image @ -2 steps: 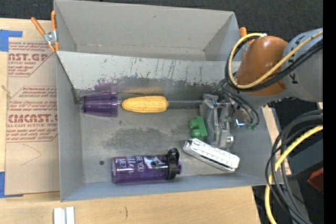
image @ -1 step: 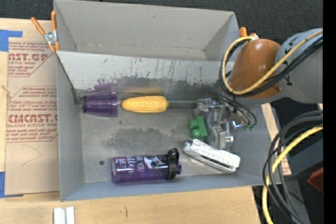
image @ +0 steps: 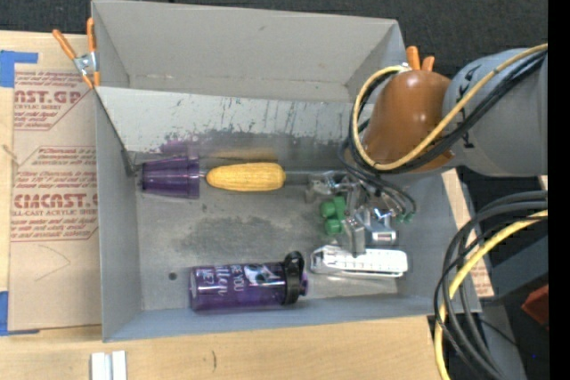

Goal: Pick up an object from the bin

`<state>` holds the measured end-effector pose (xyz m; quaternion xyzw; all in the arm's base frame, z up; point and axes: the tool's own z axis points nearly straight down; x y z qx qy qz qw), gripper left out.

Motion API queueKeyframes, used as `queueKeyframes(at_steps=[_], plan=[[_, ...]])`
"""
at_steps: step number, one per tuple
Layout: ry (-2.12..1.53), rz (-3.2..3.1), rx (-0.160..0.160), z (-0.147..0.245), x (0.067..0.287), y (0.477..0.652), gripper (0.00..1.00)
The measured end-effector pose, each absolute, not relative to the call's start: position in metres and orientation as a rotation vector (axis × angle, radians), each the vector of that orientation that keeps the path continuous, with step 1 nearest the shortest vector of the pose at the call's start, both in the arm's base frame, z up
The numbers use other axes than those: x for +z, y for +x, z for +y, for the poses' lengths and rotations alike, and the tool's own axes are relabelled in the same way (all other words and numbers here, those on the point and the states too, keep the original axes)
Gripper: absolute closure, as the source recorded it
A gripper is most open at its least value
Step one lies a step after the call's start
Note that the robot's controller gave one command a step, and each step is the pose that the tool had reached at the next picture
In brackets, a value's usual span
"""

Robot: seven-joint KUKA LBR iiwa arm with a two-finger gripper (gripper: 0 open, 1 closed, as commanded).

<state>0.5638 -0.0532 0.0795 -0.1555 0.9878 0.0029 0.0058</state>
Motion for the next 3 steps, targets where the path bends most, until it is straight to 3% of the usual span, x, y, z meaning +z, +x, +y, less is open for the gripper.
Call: queueKeyframes(at_steps=[1, 3], plan=[[-0.635, 3.062, 0.006, -0.031, 0.077, 0.561, 0.0], [-1.321, 2.838, 0.009, -0.065, 0.073, 0.557, 0.0]])
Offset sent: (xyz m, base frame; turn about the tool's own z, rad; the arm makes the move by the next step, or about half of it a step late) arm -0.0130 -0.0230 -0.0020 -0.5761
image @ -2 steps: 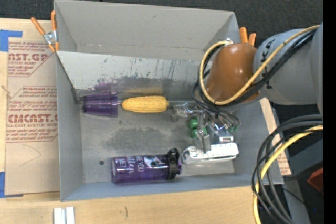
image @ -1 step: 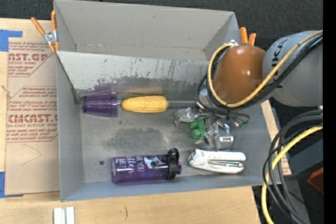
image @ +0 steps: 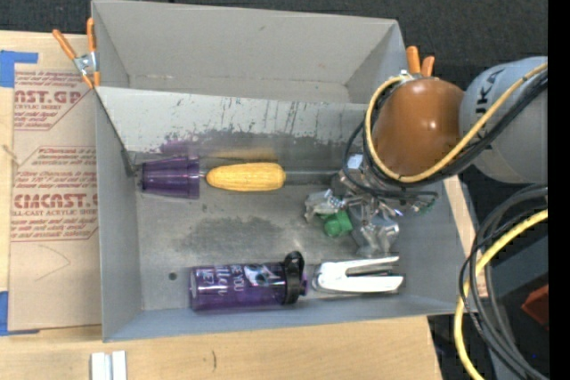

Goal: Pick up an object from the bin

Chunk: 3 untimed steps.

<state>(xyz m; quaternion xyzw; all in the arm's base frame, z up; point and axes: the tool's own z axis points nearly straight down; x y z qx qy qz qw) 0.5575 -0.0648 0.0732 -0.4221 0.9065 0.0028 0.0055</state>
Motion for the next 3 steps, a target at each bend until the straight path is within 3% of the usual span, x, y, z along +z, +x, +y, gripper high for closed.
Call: queueKeyframes(at_steps=[1, 2, 3], plan=[[-1.437, 2.796, 0.071, -0.083, 0.075, 0.567, 1.0], [-1.437, 2.796, 0.072, -0.083, 0.075, 0.567, 1.0], [-1.443, 2.785, 0.057, -0.082, 0.127, 0.562, 1.0]])
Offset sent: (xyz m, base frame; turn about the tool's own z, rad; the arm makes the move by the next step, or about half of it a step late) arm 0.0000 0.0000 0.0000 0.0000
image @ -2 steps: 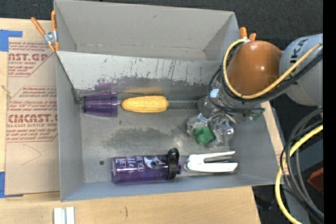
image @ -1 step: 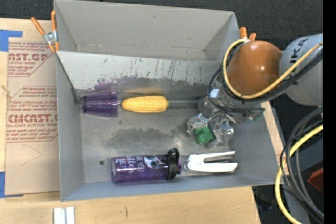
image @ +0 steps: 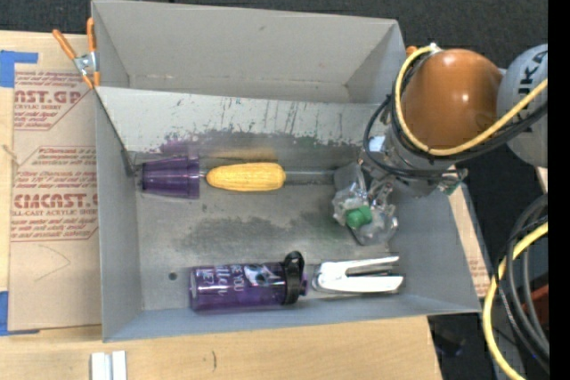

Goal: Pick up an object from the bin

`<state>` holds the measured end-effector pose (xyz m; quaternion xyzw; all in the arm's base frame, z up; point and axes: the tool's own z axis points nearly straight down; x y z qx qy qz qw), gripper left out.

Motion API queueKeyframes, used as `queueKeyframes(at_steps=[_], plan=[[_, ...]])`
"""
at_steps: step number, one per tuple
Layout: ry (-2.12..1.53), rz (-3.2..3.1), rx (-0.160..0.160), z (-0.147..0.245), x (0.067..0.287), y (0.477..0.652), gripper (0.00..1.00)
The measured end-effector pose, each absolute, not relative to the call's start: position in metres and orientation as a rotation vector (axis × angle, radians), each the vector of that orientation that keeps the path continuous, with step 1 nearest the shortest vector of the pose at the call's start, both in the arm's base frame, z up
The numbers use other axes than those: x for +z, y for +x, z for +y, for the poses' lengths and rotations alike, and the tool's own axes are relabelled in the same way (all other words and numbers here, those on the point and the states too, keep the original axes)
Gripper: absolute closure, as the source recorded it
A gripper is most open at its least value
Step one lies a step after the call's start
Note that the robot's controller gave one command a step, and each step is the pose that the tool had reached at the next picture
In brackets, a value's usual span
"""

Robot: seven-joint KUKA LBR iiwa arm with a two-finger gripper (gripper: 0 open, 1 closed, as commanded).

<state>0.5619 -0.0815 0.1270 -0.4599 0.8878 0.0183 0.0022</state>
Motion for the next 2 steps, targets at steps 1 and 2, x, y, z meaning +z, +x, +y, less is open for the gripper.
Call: queueKeyframes(at_steps=[1, 2], plan=[[-1.446, 2.766, 0.035, -0.082, 0.147, 0.57, 1.0], [-1.465, 2.762, 0.049, -0.075, 0.297, 0.562, 1.0]])
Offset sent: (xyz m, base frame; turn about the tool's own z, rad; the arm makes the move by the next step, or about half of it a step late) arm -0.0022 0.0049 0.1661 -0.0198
